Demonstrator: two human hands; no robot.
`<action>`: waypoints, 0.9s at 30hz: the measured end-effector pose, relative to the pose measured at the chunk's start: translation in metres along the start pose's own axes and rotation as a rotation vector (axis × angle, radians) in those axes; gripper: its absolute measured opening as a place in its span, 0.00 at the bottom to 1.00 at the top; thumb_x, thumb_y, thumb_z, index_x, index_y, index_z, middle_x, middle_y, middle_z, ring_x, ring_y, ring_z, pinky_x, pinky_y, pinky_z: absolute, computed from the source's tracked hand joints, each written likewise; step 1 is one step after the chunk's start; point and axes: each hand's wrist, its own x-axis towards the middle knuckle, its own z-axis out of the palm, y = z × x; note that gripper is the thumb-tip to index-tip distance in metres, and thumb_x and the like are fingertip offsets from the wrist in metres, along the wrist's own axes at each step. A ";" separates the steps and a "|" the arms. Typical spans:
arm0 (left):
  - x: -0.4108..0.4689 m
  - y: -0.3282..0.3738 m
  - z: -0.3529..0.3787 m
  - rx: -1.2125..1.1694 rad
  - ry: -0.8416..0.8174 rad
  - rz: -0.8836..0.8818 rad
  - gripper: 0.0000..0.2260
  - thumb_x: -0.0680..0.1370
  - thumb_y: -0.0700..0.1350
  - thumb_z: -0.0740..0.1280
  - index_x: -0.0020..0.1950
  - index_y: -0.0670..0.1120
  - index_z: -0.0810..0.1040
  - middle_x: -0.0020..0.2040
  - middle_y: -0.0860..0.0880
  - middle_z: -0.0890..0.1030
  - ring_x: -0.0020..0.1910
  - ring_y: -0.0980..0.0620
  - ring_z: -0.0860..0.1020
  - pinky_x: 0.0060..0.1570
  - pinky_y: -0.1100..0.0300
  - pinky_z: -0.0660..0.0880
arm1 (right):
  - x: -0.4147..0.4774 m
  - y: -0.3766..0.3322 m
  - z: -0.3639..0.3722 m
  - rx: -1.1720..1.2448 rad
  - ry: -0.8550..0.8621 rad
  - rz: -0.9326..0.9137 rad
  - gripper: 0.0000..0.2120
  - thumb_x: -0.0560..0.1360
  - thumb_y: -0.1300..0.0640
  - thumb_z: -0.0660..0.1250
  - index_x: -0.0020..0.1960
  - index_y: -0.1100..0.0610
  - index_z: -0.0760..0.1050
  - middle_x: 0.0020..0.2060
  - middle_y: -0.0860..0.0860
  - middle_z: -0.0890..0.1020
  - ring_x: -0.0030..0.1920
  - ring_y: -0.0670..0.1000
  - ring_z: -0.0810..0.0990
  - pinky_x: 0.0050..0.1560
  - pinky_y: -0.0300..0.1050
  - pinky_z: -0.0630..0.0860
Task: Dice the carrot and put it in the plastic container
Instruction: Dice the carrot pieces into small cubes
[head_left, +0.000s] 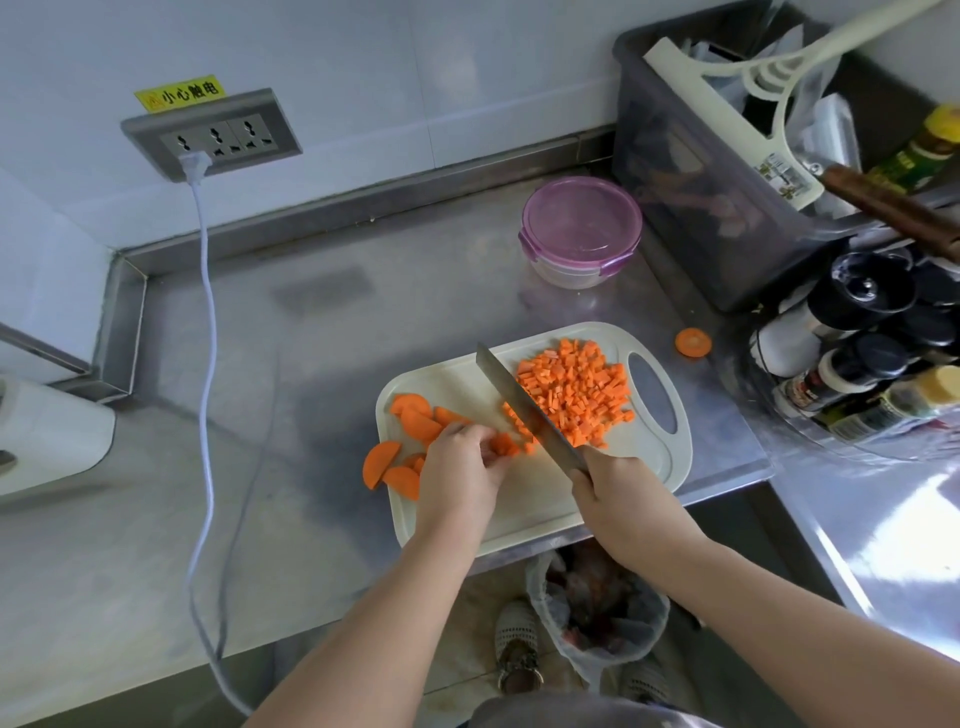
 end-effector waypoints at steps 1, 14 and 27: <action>0.000 -0.001 -0.001 -0.003 0.001 0.000 0.07 0.72 0.41 0.74 0.49 0.44 0.83 0.47 0.48 0.81 0.44 0.51 0.81 0.49 0.57 0.77 | -0.002 0.000 0.000 -0.002 0.006 -0.006 0.08 0.82 0.55 0.53 0.46 0.54 0.66 0.39 0.52 0.75 0.40 0.55 0.75 0.41 0.49 0.72; 0.003 -0.003 -0.003 0.166 -0.023 -0.007 0.09 0.74 0.46 0.70 0.51 0.43 0.81 0.50 0.47 0.78 0.48 0.47 0.79 0.46 0.56 0.76 | -0.012 -0.008 0.016 -0.082 -0.026 -0.057 0.13 0.82 0.55 0.51 0.62 0.54 0.70 0.43 0.54 0.81 0.43 0.57 0.80 0.46 0.55 0.79; 0.006 -0.003 -0.005 0.221 -0.039 0.019 0.09 0.75 0.45 0.68 0.53 0.42 0.80 0.54 0.47 0.78 0.51 0.47 0.78 0.48 0.57 0.74 | -0.010 -0.011 0.024 -0.127 -0.047 -0.028 0.13 0.82 0.58 0.53 0.65 0.54 0.67 0.45 0.53 0.81 0.44 0.56 0.81 0.46 0.54 0.80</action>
